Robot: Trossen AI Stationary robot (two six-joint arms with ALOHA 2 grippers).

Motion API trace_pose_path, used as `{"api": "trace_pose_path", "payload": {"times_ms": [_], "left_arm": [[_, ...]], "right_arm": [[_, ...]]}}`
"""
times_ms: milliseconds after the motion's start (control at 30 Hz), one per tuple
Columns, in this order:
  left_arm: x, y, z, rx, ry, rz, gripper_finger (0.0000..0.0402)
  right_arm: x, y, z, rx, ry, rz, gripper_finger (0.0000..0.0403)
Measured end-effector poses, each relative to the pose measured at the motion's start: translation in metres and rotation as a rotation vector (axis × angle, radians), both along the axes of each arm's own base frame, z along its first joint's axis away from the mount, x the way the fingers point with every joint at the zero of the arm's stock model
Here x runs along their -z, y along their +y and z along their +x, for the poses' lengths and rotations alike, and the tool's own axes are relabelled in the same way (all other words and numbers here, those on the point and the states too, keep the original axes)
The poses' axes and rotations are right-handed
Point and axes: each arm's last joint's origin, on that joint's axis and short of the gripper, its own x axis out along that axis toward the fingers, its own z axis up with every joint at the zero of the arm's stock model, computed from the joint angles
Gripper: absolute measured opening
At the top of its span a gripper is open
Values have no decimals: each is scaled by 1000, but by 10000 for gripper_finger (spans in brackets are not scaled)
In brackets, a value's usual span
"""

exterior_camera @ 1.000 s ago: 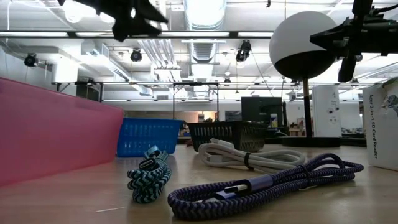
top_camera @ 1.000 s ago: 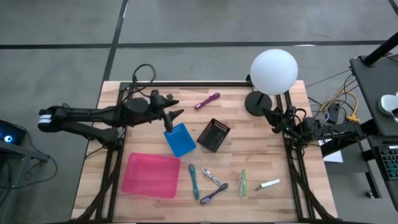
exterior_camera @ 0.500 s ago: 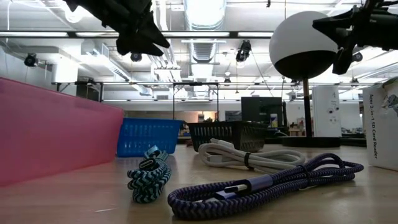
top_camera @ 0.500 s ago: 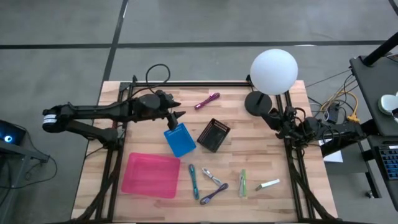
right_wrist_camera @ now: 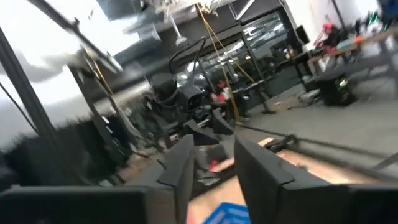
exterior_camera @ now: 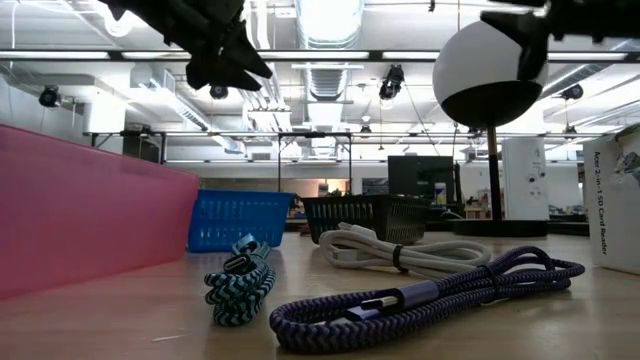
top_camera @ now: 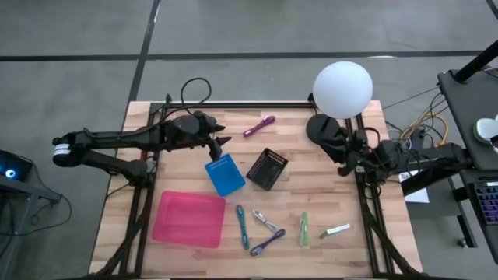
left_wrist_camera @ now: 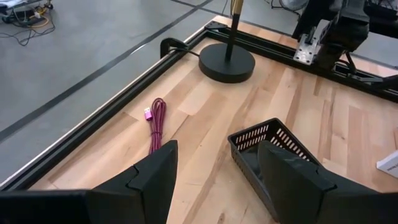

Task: Pick and place items into bin
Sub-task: Put the white charger adapter into the black bin

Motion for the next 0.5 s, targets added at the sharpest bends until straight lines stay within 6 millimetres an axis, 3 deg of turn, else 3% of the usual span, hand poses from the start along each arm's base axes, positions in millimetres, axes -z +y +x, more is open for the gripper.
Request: {"api": "trace_pose_path", "payload": {"times_ms": [233,500], "left_arm": [[0,0,0,0,2,0,207],[10,4,-7,-20,117,-40,207]], "right_arm": [[-37,3,32,24,237,-98,162],[-59,6,66,13,477,-126,173]]}}
